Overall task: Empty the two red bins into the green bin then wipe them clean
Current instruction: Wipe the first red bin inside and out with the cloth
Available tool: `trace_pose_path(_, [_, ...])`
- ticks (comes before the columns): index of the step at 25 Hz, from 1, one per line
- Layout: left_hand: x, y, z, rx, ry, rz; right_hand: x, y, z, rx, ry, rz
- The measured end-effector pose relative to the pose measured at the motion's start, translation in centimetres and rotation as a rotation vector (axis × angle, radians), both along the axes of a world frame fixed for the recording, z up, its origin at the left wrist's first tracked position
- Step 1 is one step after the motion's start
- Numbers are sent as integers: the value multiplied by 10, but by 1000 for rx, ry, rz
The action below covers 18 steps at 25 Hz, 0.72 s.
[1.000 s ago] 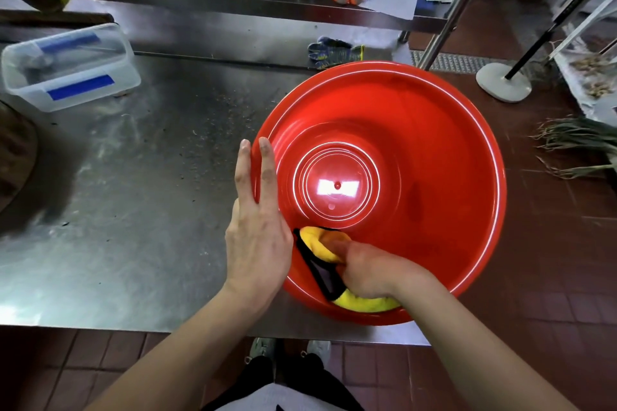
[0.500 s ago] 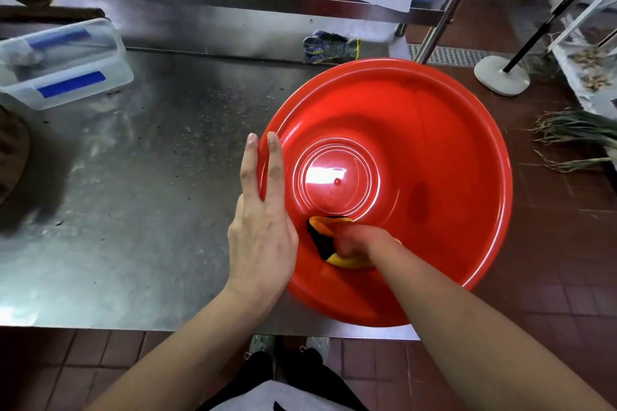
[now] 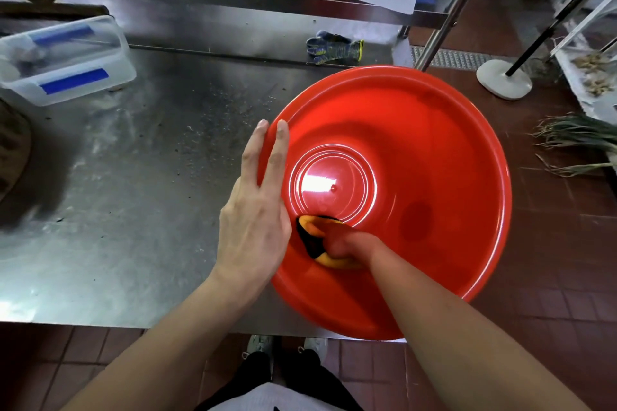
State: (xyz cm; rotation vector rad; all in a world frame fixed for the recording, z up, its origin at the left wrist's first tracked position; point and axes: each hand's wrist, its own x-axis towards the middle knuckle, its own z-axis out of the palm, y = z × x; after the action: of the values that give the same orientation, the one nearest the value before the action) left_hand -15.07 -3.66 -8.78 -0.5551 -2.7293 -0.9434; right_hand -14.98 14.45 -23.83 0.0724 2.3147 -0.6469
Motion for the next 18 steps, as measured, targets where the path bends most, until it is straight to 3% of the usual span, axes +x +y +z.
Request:
trace_pose_path(2, [-5, -6, 4, -36, -9, -31, 1, -11, 3, 95, 34, 100])
trace_pose_path(5, [-13, -12, 12, -66, 16, -51, 3, -32, 17, 27, -148, 29])
trace_pose_path(7, [-17, -16, 14, -65, 11, -83, 8, -37, 30, 68, -150, 61])
trace_pose_path(11, [-25, -25, 16, -82, 43, -113, 31, -38, 49, 77, -26, 129])
trace_pose_path(18, [-41, -31, 24, -147, 102, -183, 77, -37, 93, -78, 42, -26])
